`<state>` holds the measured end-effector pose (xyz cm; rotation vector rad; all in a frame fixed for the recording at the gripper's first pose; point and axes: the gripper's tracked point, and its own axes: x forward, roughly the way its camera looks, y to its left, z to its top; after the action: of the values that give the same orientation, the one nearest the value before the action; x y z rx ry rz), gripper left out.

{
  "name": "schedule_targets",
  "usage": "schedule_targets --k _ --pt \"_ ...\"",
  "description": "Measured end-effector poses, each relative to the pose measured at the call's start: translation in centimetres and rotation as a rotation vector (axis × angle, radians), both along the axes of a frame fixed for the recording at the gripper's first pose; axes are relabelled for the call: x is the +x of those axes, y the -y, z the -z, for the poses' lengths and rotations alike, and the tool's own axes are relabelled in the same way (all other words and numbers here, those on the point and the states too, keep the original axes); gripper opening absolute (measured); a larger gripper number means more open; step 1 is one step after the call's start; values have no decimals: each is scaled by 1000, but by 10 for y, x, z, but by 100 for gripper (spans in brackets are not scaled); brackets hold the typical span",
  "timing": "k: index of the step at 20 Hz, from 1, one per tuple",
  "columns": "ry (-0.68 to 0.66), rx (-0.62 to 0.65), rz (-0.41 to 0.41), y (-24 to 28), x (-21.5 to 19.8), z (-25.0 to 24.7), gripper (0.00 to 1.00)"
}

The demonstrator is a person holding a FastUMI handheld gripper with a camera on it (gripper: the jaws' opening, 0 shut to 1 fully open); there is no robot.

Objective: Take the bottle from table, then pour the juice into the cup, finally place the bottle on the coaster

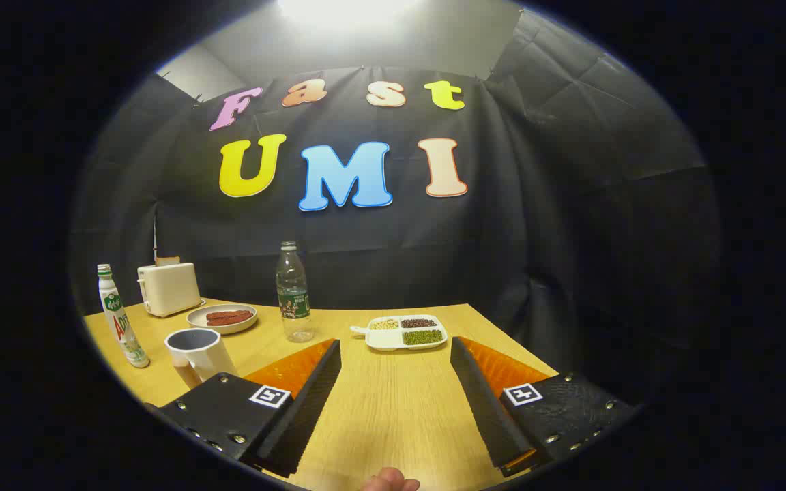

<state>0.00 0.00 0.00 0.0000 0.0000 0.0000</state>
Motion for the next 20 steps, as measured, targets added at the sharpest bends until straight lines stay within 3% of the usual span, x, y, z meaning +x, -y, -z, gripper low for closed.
schedule_targets --k 7,20 --pt "42 36 85 -41 -38 -34 98" --pt "50 -16 34 -173 -81 -63 98"
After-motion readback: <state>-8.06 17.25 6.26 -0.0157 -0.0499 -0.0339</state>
